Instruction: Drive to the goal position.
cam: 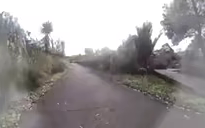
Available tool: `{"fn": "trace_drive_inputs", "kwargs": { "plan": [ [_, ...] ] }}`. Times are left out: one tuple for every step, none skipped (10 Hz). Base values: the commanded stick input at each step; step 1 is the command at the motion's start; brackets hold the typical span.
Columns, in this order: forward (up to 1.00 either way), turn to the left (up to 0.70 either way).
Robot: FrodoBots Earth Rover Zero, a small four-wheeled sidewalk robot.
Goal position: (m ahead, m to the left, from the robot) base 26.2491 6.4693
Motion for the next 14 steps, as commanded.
{"fn": "trace_drive_inputs", "kwargs": {
  "plan": [
    [0.70, -0.05],
    [0.70, 0.00],
    [0.70, 0.04],
    [0.70, 0.18],
    [0.70, 0.27],
    [0.70, 0.35],
    [0.70, 0.12],
    [0.70, 0.00],
    [0.70, 0.00],
    [0.70, 0.00],
    [0.70, 0.00],
    [0.70, 0.00],
    [0.70, 0.00],
    [0.70, 0.00]
  ]
}}
